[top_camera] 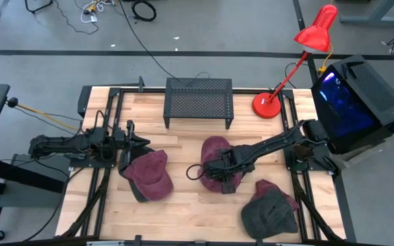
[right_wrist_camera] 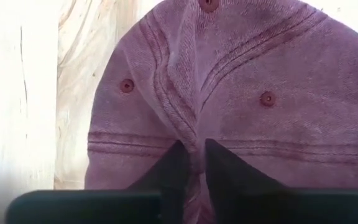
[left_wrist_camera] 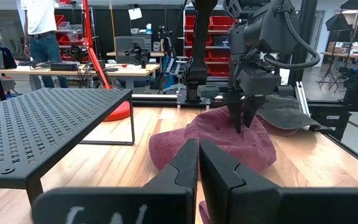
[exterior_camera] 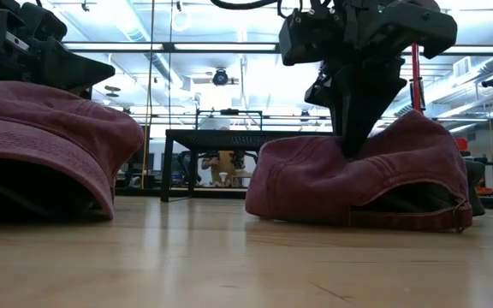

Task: Pick & Place hat
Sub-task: Put the middle red cap on the shelf

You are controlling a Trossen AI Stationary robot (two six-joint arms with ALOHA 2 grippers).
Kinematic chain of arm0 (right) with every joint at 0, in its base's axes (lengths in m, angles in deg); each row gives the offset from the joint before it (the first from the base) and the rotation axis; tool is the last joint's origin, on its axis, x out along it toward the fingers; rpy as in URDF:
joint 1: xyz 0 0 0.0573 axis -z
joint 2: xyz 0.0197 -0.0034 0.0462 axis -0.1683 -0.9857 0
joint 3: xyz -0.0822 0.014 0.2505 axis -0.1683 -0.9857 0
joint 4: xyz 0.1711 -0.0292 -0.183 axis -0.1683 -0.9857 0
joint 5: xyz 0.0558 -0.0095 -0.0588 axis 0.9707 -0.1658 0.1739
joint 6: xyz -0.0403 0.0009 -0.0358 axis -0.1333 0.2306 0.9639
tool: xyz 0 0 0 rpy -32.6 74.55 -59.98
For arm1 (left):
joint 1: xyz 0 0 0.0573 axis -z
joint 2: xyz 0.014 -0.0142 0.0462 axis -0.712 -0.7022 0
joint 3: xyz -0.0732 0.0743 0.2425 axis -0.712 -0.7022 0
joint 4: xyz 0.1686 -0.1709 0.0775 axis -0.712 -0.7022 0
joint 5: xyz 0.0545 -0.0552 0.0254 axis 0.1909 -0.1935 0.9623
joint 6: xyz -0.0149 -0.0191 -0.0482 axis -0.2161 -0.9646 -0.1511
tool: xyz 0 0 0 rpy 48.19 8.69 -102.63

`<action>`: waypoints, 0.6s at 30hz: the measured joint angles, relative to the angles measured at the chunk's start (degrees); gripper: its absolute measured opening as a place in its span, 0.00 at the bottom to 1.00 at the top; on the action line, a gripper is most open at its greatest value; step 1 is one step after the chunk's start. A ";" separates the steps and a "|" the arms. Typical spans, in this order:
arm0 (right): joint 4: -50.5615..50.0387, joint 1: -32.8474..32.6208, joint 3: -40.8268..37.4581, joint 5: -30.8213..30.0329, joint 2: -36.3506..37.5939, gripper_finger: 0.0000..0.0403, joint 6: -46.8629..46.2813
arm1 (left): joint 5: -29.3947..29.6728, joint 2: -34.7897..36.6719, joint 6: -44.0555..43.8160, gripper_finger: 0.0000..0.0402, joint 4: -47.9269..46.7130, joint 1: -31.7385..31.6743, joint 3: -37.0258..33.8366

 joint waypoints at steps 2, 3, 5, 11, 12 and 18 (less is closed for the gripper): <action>-0.05 0.00 0.09 0.28 0.23 0.08 0.21 | 0.00 0.00 -0.01 0.05 0.00 0.00 -0.02; -0.07 0.00 0.28 0.51 0.24 0.06 0.60 | 0.00 0.00 -0.02 0.05 0.00 -0.02 -0.01; -0.32 0.00 0.76 0.96 0.24 0.03 1.02 | 0.00 0.00 -0.02 0.05 0.00 -0.02 -0.02; -1.04 0.00 4.58 1.13 1.47 0.03 2.59 | 0.00 0.00 0.00 0.05 0.00 -0.02 -0.02; -1.20 0.00 5.43 1.13 1.87 0.03 2.67 | 0.00 0.00 -0.01 0.05 0.00 -0.02 -0.02; -6.54 0.11 12.44 1.11 2.82 0.03 4.05 | -0.01 0.00 0.00 0.05 0.00 -0.02 -0.02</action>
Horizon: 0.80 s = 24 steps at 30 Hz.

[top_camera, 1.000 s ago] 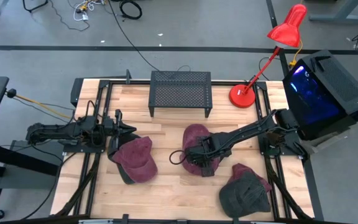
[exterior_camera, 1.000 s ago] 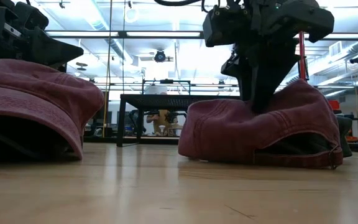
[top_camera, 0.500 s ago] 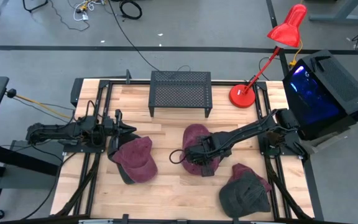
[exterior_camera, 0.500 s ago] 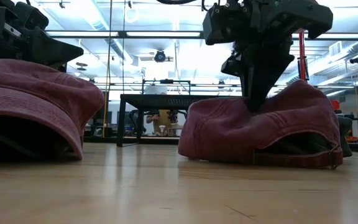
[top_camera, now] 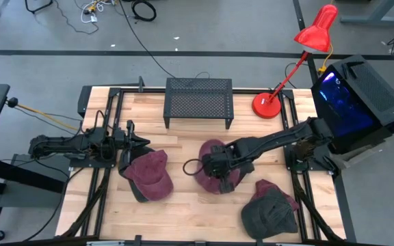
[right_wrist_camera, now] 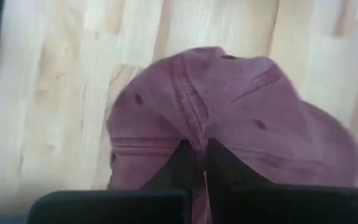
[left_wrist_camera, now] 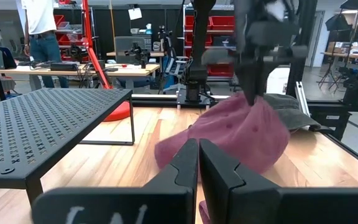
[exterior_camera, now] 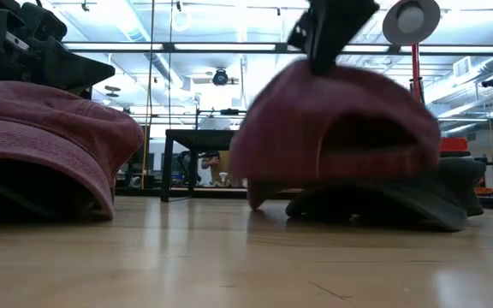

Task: Pick & Place hat
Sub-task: Put the middle red cap on the shelf

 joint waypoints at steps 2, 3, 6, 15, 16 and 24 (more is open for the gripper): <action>-1.99 0.00 2.79 -0.01 0.00 0.03 1.66 | 0.01 0.00 0.00 0.05 0.00 0.01 0.01; -3.12 0.00 4.08 0.00 0.00 0.03 2.48 | 0.01 0.00 0.00 0.05 0.00 0.02 0.00; -5.12 0.05 7.54 0.00 0.02 0.03 5.19 | 0.01 0.00 0.00 0.05 0.00 0.00 0.00; -11.34 1.63 15.54 -3.44 0.02 0.03 12.06 | 0.01 0.00 -0.01 0.05 0.00 0.01 0.00; -11.59 1.89 16.17 -4.34 0.02 0.03 12.69 | 0.01 0.00 0.00 0.05 0.00 0.01 0.01; -12.29 3.52 20.02 -10.13 0.02 0.03 22.63 | 0.01 0.00 0.00 0.05 0.00 0.02 0.00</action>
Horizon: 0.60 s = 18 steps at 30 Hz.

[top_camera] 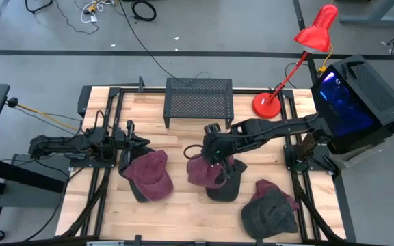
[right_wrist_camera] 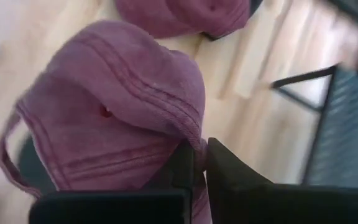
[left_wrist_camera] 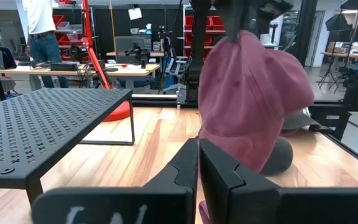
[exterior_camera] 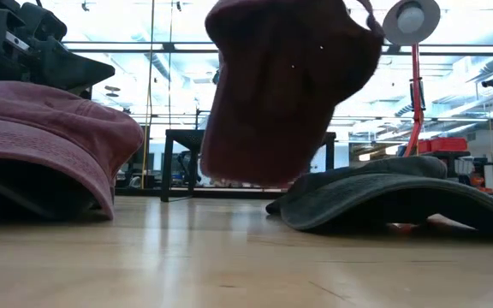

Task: Pick & Place hat
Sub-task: Put the middle red cap on the shelf

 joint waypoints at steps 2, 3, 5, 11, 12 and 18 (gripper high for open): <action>-0.42 0.32 1.64 -0.30 0.00 0.03 4.25 | 0.00 0.00 -0.02 0.05 0.00 -0.02 0.00; -0.65 0.43 2.48 -0.27 0.00 0.03 6.07 | 0.00 0.00 -0.01 0.05 0.00 -0.01 0.02; -1.13 0.80 4.12 -0.27 0.00 0.03 9.65 | 0.00 0.00 -0.01 0.05 0.00 -0.01 0.01; -2.98 1.95 8.93 -0.34 0.00 0.03 18.09 | 0.00 0.00 0.00 0.05 0.00 0.00 0.00; -2.98 2.21 9.63 -0.31 0.00 0.03 19.14 | 0.00 0.00 0.00 0.05 0.00 0.00 0.00; -3.03 3.99 13.74 -0.29 0.00 0.03 27.95 | 0.00 0.00 0.00 0.05 0.00 0.00 0.00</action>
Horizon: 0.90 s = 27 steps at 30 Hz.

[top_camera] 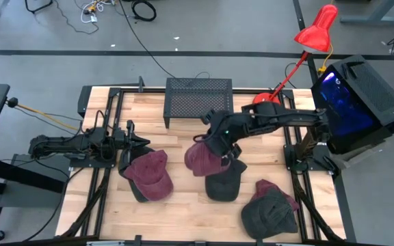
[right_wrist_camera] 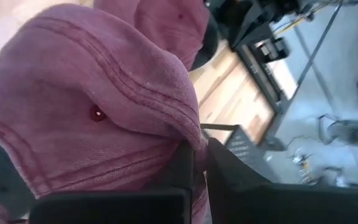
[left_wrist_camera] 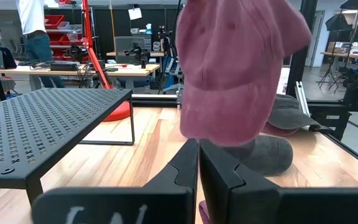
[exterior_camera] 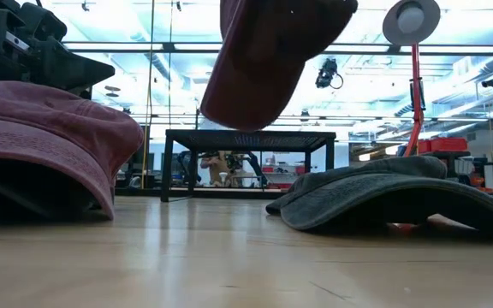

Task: Pick & Place hat
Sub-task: Put the middle red cap on the shelf

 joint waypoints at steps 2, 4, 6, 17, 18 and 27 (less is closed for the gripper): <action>-0.03 0.96 1.40 0.00 0.00 0.03 2.57 | 0.00 0.00 -0.01 0.05 0.00 -0.01 0.00; -0.03 1.95 2.71 -0.02 0.00 0.03 4.78 | 0.00 0.00 0.00 0.05 0.00 -0.01 0.01; -0.03 2.96 3.70 0.06 0.00 0.03 8.02 | 0.00 0.00 0.00 0.05 0.00 -0.01 0.01; 1.06 10.60 5.01 0.48 0.36 0.03 20.05 | 0.00 0.00 -0.02 0.05 0.00 -0.02 0.00; 1.61 11.31 5.01 -0.12 0.37 0.03 20.05 | 0.00 0.00 -0.02 0.05 0.00 -0.02 0.00; 7.75 17.35 5.01 -2.98 0.37 0.03 22.08 | 0.00 0.00 -0.02 0.05 0.00 0.00 0.00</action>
